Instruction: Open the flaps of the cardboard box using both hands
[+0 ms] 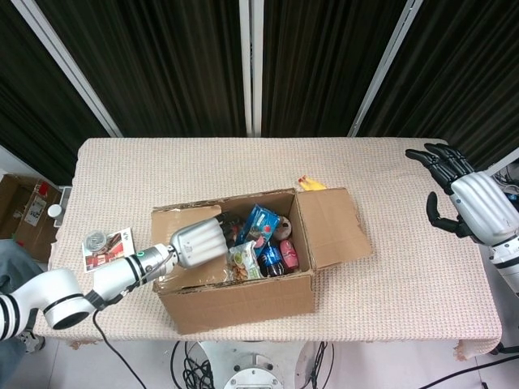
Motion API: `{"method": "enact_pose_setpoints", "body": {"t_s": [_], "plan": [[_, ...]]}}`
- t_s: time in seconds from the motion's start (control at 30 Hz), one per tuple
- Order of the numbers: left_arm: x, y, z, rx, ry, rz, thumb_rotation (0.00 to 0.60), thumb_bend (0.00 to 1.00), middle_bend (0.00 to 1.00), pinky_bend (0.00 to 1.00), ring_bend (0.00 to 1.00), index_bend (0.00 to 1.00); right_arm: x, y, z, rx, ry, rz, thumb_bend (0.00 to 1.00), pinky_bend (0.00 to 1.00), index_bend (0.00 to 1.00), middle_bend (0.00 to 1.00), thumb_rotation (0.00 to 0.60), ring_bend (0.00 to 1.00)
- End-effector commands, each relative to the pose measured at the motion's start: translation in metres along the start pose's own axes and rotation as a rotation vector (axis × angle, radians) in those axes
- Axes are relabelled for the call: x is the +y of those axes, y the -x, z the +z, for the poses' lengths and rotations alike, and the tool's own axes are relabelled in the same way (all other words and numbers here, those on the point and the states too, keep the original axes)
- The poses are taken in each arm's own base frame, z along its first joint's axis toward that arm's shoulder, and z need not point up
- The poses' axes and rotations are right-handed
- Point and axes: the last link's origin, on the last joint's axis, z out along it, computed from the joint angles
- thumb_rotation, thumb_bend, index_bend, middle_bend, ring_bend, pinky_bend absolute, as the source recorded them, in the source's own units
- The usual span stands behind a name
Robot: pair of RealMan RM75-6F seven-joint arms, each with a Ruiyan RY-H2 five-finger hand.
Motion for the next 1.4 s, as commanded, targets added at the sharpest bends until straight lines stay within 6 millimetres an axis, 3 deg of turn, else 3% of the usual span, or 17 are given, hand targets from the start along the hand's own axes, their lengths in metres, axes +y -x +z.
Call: {"method": "enact_pose_setpoints", "body": {"t_s": [0.03,0.3,0.73,1.07,1.4], "plan": [[0.000,-0.003,-0.004,-0.004,-0.001,0.016,0.600,0.98,0.35,0.20,0.10,0.36,0.000,0.001,0.001,-0.002,0.001,0.003,0.74,0.00,0.00,0.12,0.600,0.00],[-0.006,-0.010,-0.019,-0.018,-0.021,0.065,0.600,0.98,0.39,0.20,0.10,0.38,0.000,0.003,0.003,-0.002,-0.002,0.010,0.74,0.00,0.00,0.12,0.600,0.00],[-0.026,-0.048,-0.063,0.007,-0.116,0.098,0.600,0.98,0.40,0.20,0.10,0.39,-0.005,0.005,0.006,-0.008,-0.018,0.020,0.74,0.00,0.00,0.12,0.600,0.00],[-0.035,-0.056,-0.098,-0.030,-0.175,0.092,0.600,0.99,0.40,0.20,0.10,0.39,-0.013,0.006,0.007,-0.017,-0.030,0.022,0.74,0.00,0.00,0.12,0.600,0.00],[-0.043,-0.044,-0.133,-0.053,-0.269,0.034,0.600,0.99,0.40,0.20,0.10,0.38,-0.026,0.010,0.014,-0.031,-0.062,0.022,0.75,0.00,0.00,0.12,0.600,0.00]]}}
